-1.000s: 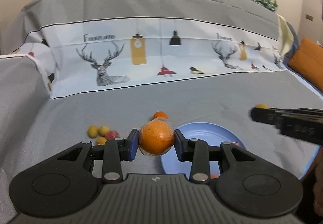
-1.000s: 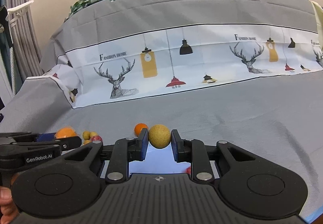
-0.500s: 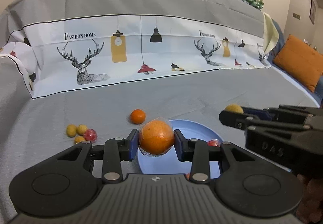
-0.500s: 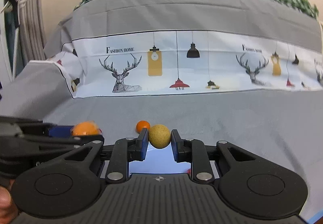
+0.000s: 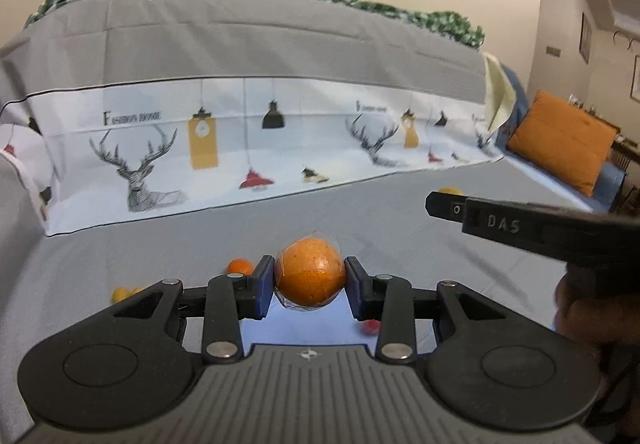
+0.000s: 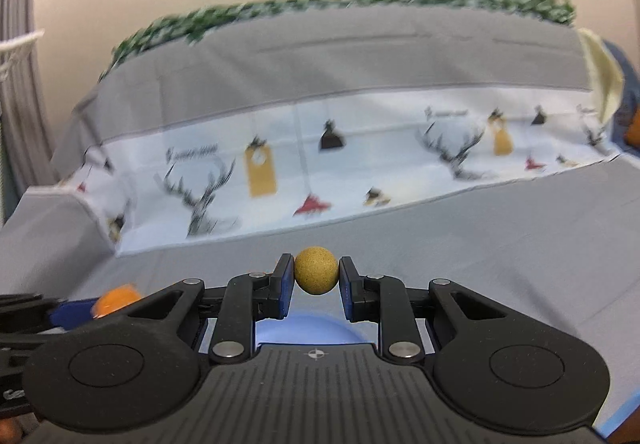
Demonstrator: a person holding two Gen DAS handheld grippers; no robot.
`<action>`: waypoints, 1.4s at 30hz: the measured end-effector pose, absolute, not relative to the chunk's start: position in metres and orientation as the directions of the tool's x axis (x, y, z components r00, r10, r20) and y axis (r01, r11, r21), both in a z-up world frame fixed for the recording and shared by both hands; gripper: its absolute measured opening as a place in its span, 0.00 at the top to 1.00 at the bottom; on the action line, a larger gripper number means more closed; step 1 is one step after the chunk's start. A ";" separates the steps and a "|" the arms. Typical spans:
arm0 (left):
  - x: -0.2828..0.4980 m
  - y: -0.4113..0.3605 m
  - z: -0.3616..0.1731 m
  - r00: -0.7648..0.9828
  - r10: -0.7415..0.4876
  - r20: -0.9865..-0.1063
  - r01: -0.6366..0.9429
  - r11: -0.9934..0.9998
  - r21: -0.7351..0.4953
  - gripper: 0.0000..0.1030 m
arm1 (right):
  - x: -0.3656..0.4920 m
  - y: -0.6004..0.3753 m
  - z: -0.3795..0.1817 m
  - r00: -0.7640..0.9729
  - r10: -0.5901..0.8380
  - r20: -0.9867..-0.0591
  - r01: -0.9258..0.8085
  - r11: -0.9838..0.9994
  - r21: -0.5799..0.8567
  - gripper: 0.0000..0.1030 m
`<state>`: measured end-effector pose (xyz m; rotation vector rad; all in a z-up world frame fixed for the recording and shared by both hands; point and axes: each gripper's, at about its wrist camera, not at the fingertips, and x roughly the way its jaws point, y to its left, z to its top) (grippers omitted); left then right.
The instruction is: Organize fruits
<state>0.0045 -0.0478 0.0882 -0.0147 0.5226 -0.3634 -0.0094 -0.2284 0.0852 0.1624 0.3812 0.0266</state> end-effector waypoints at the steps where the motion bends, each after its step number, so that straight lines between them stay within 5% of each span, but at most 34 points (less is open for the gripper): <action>1: 0.005 -0.051 0.093 0.802 -0.354 -0.482 0.343 0.933 -0.114 0.60 | -0.011 -0.232 0.087 0.935 0.041 -0.353 0.020 0.986 0.168 0.76; 8: -0.002 -0.069 0.113 0.785 -0.430 -0.447 0.426 0.897 -0.117 0.60 | -0.020 -0.258 0.089 0.949 -0.019 -0.315 0.096 0.969 0.229 0.76; 16: 0.006 -0.050 0.066 0.765 -0.404 -0.502 0.401 0.908 -0.119 0.60 | -0.023 -0.247 0.086 0.951 0.029 -0.308 0.032 0.981 0.190 0.76; 42: 0.029 -0.051 0.020 0.716 -0.262 -0.647 0.302 0.952 -0.051 0.60 | 0.004 -0.248 0.036 0.881 0.101 -0.463 0.002 0.976 0.217 0.76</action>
